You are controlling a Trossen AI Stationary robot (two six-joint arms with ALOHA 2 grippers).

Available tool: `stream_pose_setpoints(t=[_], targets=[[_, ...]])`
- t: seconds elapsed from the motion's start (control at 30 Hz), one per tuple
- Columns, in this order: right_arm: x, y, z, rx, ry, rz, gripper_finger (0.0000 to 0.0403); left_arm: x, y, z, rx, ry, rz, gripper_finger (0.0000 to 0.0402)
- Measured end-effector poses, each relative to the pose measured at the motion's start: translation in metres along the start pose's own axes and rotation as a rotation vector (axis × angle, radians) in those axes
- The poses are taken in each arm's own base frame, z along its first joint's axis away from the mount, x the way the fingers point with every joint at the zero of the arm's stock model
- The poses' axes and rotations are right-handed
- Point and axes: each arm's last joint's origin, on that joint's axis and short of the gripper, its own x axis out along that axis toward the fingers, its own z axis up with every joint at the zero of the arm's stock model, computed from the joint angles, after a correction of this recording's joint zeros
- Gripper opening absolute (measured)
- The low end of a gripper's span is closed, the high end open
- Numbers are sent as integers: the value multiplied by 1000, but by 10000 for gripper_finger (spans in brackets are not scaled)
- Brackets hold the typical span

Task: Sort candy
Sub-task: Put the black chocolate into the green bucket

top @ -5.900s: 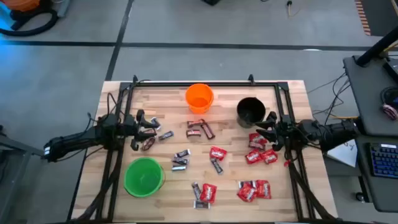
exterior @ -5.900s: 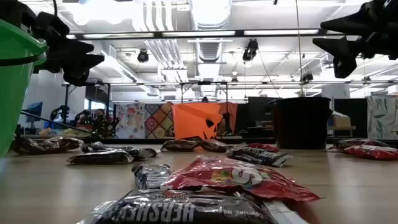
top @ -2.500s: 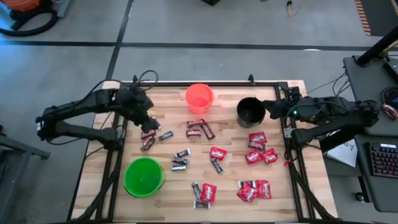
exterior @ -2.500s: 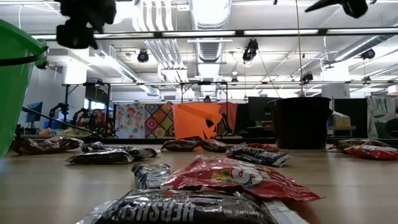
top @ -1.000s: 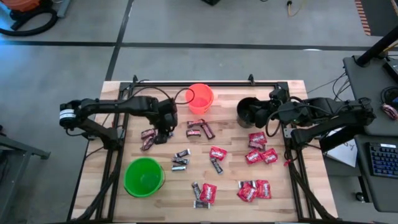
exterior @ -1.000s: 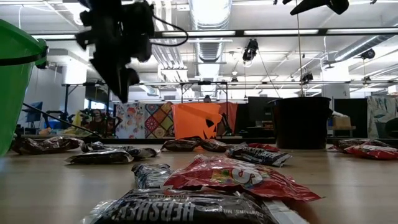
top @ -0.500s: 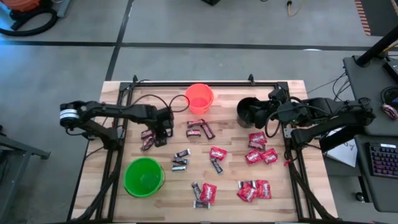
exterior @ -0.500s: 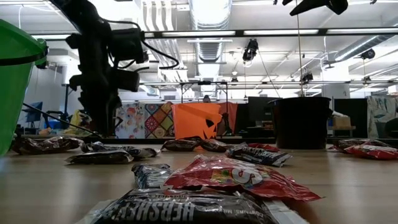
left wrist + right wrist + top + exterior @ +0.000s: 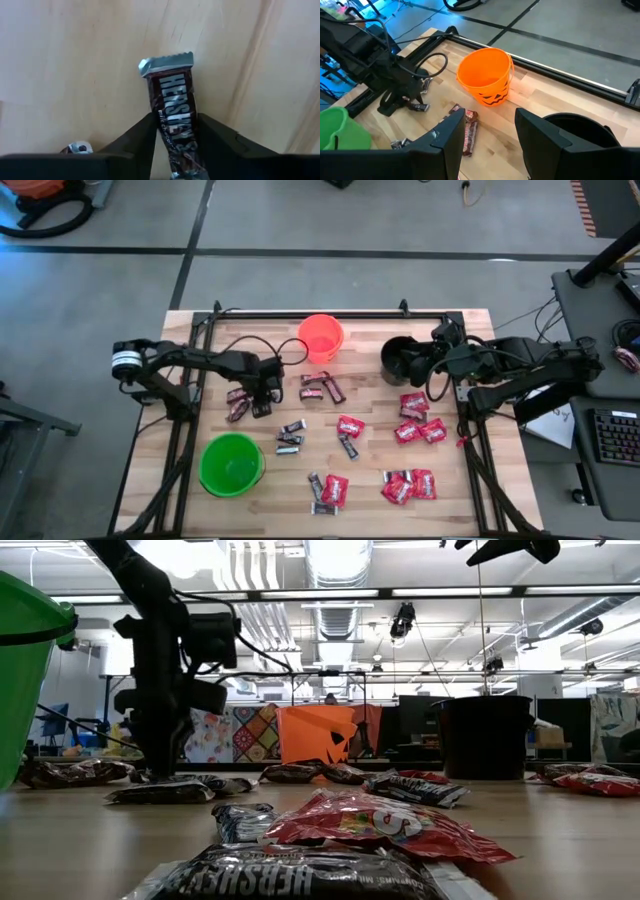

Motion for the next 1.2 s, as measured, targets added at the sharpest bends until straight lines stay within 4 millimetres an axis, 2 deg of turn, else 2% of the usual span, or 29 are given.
stream_pose_setpoints(t=[0.4, 0.6, 0.7, 0.8, 0.87, 1.03, 1.2], targets=[[0, -1, -1, -8, 7, -7, 166, -11, -1, 2, -20, -51, -9, 45], [0, -2, -2, -22, 20, -18, 166, -13, -2, 2, -34, -54, -33, 37], [0, -3, -3, -30, 26, -24, 166, -23, -3, 6, -28, -71, -44, 37], [0, -3, -3, -38, 26, -24, 166, -41, -6, 7, 12, -61, -65, 37], [0, -3, -3, -43, 26, -24, 166, -60, -8, 10, 54, -66, -77, 37], [0, -3, -3, -71, 23, -26, 166, -119, -19, 12, 90, -52, -203, 37], [1, -4, -1, -128, 20, -34, 166, -182, -43, 7, 106, -19, -261, 37]])
